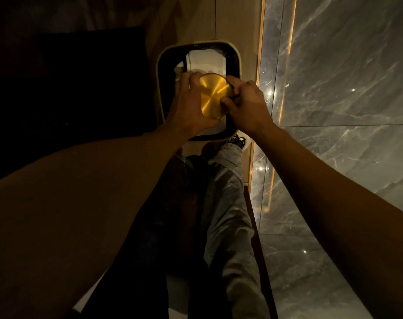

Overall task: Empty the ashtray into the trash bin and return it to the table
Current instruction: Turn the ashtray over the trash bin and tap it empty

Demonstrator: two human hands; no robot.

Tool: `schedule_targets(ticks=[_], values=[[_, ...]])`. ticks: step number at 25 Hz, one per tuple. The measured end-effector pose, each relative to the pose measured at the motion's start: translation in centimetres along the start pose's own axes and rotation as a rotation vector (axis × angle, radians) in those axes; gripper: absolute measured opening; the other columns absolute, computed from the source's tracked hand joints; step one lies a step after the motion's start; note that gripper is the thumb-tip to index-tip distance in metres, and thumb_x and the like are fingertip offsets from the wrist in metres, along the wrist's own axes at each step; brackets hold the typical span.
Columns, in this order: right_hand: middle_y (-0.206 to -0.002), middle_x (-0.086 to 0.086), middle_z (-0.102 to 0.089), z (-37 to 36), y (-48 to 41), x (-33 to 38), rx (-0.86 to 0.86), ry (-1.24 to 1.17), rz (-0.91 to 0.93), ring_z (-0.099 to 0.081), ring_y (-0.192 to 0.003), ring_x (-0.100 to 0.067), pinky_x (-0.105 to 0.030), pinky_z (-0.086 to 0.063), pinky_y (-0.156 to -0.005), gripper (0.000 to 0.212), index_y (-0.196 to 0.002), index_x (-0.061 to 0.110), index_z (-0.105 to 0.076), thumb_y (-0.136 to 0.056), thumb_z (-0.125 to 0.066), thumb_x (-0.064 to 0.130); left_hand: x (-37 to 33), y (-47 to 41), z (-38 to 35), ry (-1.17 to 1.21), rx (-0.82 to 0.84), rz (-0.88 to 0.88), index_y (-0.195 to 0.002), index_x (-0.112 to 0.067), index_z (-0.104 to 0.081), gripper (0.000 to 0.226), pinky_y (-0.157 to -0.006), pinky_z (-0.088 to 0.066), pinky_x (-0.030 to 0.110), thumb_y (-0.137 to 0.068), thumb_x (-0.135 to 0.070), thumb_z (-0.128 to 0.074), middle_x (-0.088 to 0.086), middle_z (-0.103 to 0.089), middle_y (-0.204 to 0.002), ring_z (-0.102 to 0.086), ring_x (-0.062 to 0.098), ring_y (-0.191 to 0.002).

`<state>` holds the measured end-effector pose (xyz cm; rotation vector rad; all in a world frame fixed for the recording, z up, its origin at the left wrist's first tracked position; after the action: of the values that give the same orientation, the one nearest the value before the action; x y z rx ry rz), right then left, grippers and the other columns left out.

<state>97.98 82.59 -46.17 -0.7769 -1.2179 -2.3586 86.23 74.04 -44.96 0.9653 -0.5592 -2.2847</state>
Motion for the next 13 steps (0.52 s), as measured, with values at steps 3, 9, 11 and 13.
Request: schedule_targets(ticks=[3, 9, 11, 13], values=[[-0.12, -0.019, -0.05, 0.0, 0.3, 0.1, -0.032, 0.016, 0.05, -0.053, -0.107, -0.029, -0.024, -0.036, -0.086, 0.049, -0.142, 0.016, -0.042, -0.095, -0.054, 0.023, 0.3, -0.4, 0.0, 0.053, 0.044, 0.035, -0.146, -0.001, -0.029, 0.112, -0.104, -0.04, 0.04, -0.058, -0.038, -0.088, 0.019, -0.038, -0.146, -0.042, 0.034, -0.133], [-0.142, -0.023, -0.043, 0.5, 1.4, 1.9, -0.179, 0.197, 0.312, -0.044, -0.13, -0.034, -0.034, -0.039, -0.105, 0.049, -0.144, 0.003, -0.037, -0.1, -0.042, 0.025, 0.2, -1.0, 0.2, 0.003, 0.065, 0.019, -0.15, -0.007, -0.029, 0.116, -0.107, -0.04, 0.036, -0.058, -0.046, -0.087, 0.012, -0.04, -0.151, -0.043, 0.028, -0.136], [-0.15, -0.023, -0.036, 0.7, 1.7, 3.1, -0.208, 0.266, 0.453, -0.035, -0.14, -0.035, -0.036, -0.031, -0.114, 0.05, -0.144, 0.001, -0.035, -0.102, -0.039, 0.026, -0.2, -1.2, 0.5, 0.035, 0.045, 0.002, -0.145, -0.011, -0.038, 0.111, -0.102, -0.046, 0.037, -0.054, -0.053, -0.084, 0.006, -0.05, -0.144, -0.052, 0.023, -0.129], [-0.155, -0.021, -0.029, 0.3, 1.6, 3.2, -0.122, 0.347, 0.542, -0.026, -0.145, -0.033, -0.038, -0.023, -0.119, 0.052, -0.147, 0.001, -0.029, -0.103, -0.037, 0.028, -0.8, -1.2, 1.0, 0.087, 0.028, -0.036, -0.134, -0.014, -0.049, 0.097, -0.094, -0.052, 0.038, -0.052, -0.053, -0.082, 0.002, -0.06, -0.13, -0.06, 0.02, -0.117]])
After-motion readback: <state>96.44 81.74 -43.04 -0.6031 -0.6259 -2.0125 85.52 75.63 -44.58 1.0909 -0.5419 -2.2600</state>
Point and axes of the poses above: each hand's wrist, its own y-axis away from the middle knuckle, its own z-axis out of the back of the hand, x = y × z, the point moved 6 cm from there along -y, towards the middle knuckle
